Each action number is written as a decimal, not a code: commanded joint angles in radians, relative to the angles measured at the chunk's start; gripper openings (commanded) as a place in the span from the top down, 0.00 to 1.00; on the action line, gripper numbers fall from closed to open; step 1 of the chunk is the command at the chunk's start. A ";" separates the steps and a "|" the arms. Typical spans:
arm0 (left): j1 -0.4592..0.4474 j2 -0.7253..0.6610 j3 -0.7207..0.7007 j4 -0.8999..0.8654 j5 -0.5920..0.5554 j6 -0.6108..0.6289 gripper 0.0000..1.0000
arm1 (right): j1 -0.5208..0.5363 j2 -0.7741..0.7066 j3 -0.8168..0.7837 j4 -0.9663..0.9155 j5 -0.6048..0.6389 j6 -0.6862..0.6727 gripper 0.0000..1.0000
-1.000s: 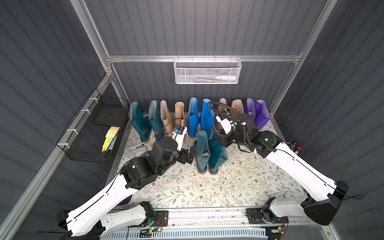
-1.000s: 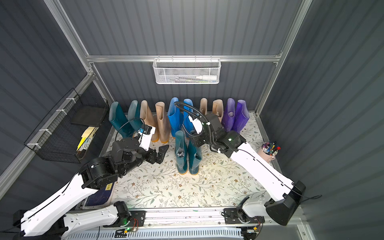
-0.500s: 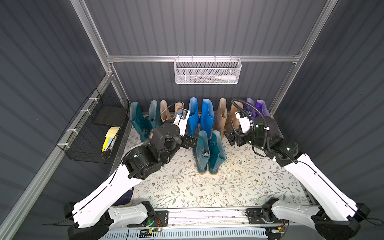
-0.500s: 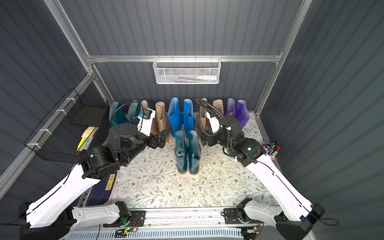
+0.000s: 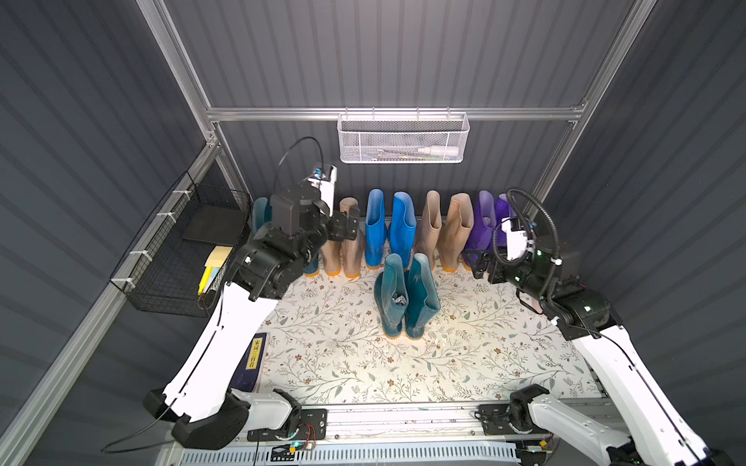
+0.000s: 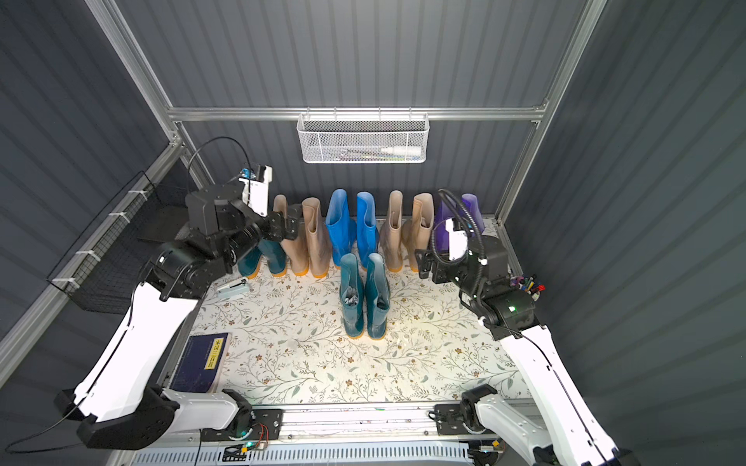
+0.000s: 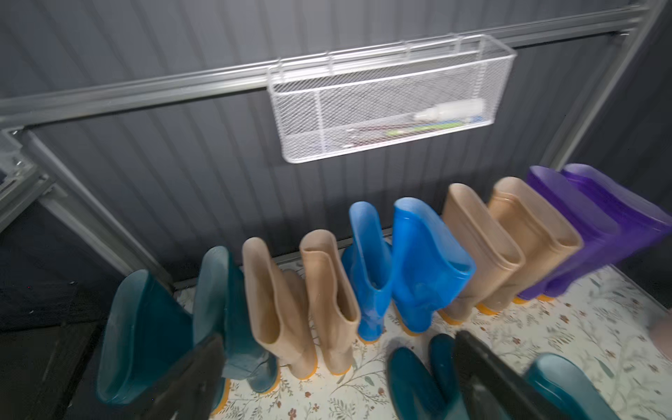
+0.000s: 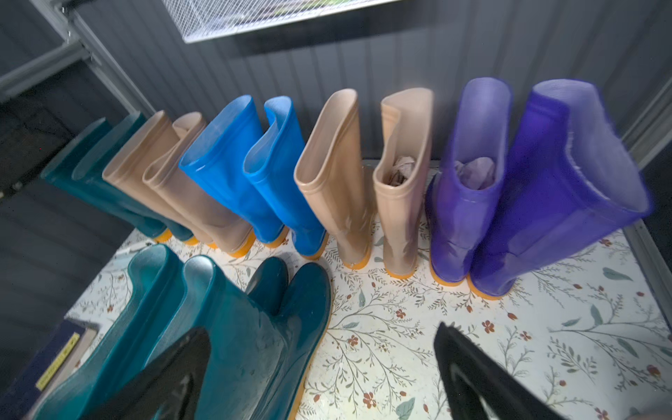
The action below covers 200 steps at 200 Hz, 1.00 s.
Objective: Match and arrange rain boots in pairs
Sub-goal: Reset both arms
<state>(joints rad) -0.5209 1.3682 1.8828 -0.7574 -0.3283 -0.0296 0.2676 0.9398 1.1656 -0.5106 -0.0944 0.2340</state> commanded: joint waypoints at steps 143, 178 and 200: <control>0.279 -0.499 -1.223 0.709 0.008 -0.064 0.00 | -0.366 -0.249 -0.680 0.626 0.082 0.050 0.01; 0.279 -0.391 -1.330 0.892 -0.145 0.051 0.00 | -0.365 -0.210 -0.749 0.738 0.160 -0.002 0.01; 0.282 -0.319 -1.416 1.092 -0.119 0.097 0.00 | -0.366 -0.180 -0.784 0.822 0.201 -0.019 0.01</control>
<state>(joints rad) -0.2470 0.9958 0.5430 0.0681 -0.4023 -0.0216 -0.0940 0.7368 0.4137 0.1497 0.0261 0.2562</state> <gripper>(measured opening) 0.997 0.991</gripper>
